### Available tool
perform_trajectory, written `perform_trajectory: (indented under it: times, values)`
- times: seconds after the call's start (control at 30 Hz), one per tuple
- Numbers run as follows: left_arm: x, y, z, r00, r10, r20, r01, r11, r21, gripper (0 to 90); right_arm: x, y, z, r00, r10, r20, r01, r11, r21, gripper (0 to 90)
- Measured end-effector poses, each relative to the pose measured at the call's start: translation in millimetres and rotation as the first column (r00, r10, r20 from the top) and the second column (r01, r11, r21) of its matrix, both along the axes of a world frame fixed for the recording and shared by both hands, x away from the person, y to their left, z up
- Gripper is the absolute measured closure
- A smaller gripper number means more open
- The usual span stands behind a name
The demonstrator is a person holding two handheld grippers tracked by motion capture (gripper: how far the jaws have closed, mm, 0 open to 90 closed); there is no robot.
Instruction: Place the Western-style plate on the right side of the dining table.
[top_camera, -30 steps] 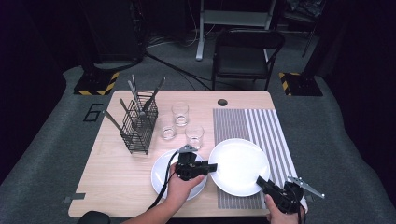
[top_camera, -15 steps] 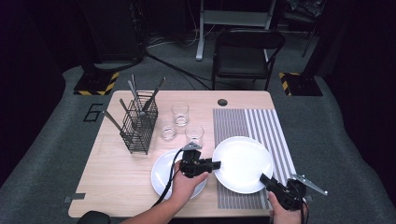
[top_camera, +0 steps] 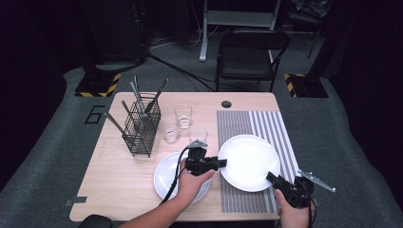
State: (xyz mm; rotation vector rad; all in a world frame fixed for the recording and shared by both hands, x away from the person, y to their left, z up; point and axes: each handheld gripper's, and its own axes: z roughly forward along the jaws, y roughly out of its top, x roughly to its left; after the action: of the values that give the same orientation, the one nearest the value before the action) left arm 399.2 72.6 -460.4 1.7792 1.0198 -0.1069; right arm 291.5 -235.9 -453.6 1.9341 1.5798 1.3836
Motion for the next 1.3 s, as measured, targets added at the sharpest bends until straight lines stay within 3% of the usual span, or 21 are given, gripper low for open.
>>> perform_trajectory:
  times: [0.2, 0.53, 0.73, 1.3]
  values:
    - [8.0, -5.1, 0.7, 0.9999, 0.013, 0.007, -0.013, 0.9998, 0.014, 63.9, 7.9, -1.6, 0.5, 1.0000, -0.004, -0.005, 0.004, 1.000, -0.006, 64.3]
    - [20.0, -11.5, 1.4, 0.9996, 0.028, 0.006, -0.028, 0.9996, -0.008, 63.6, 21.3, -6.2, 2.7, 0.9998, -0.019, 0.009, 0.019, 1.000, -0.010, 64.4]
    - [26.4, -16.7, 2.8, 0.9989, 0.045, 0.018, -0.045, 0.9990, 0.000, 63.7, 28.8, -8.0, 3.8, 0.9994, -0.029, 0.017, 0.029, 0.999, -0.017, 64.2]
    - [42.1, -26.9, -8.5, 0.9985, 0.055, 0.001, -0.055, 0.9985, -0.006, 63.6, 46.6, -16.1, -4.3, 0.9987, -0.051, 0.009, 0.051, 0.998, -0.025, 64.1]
